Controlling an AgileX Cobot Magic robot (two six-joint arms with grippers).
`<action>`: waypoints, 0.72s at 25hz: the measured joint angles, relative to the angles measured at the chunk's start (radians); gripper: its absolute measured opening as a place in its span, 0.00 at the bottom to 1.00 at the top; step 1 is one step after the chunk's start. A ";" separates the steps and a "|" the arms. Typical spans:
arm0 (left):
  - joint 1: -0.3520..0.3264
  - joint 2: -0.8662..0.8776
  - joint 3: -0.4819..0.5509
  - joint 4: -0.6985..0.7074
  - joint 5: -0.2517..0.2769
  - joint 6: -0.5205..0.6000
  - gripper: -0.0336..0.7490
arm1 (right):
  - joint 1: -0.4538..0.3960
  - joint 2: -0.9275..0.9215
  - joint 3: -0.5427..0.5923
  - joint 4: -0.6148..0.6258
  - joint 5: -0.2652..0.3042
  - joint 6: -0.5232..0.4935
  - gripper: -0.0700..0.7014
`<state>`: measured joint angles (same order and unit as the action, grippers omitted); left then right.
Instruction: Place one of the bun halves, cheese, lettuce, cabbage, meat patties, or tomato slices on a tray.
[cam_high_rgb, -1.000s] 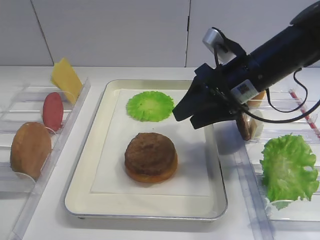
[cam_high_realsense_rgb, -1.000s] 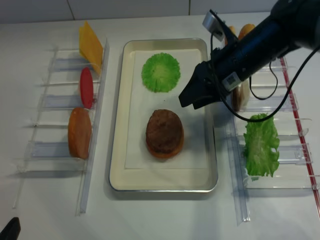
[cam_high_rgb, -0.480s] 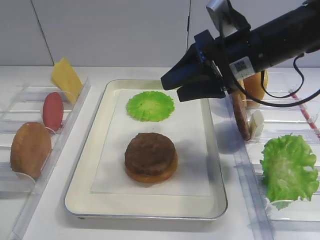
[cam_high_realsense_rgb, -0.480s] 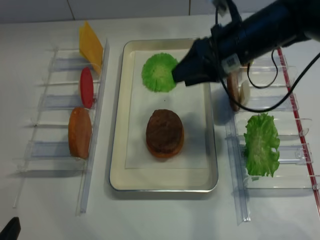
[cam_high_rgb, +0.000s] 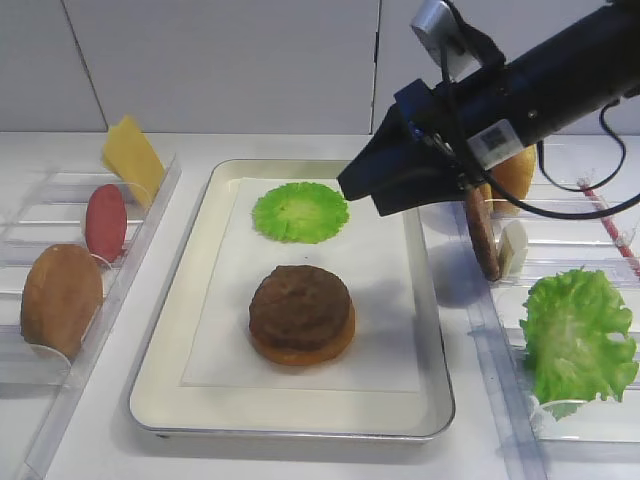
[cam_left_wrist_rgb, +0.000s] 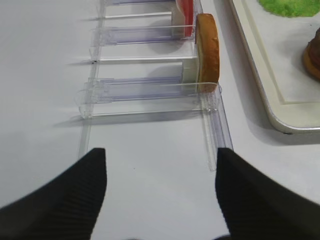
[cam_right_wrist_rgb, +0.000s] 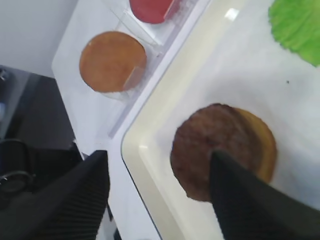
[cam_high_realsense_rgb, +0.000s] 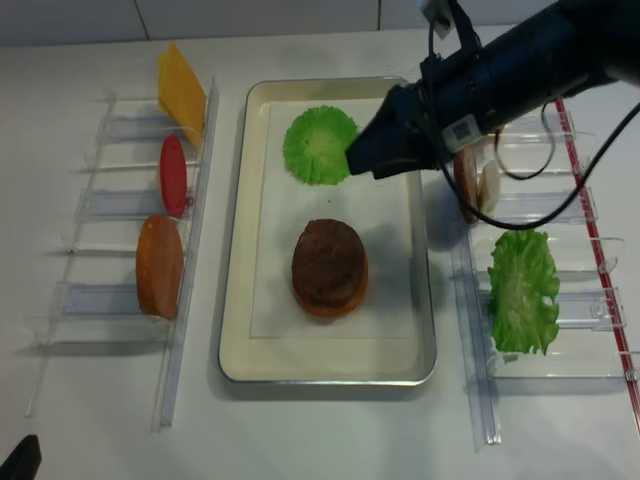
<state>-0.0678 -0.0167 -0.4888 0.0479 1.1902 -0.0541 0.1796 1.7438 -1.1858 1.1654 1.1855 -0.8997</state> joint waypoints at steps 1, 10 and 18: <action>0.000 0.000 0.000 0.000 0.000 0.000 0.64 | 0.000 -0.015 -0.016 -0.064 0.001 0.032 0.65; 0.000 0.000 0.000 0.000 0.000 0.000 0.64 | 0.000 -0.206 -0.170 -0.541 0.030 0.363 0.65; 0.000 0.000 0.000 0.000 0.000 0.000 0.64 | 0.000 -0.452 -0.185 -0.989 0.060 0.655 0.65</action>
<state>-0.0678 -0.0167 -0.4888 0.0479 1.1902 -0.0541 0.1796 1.2913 -1.3712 0.1760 1.2454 -0.2451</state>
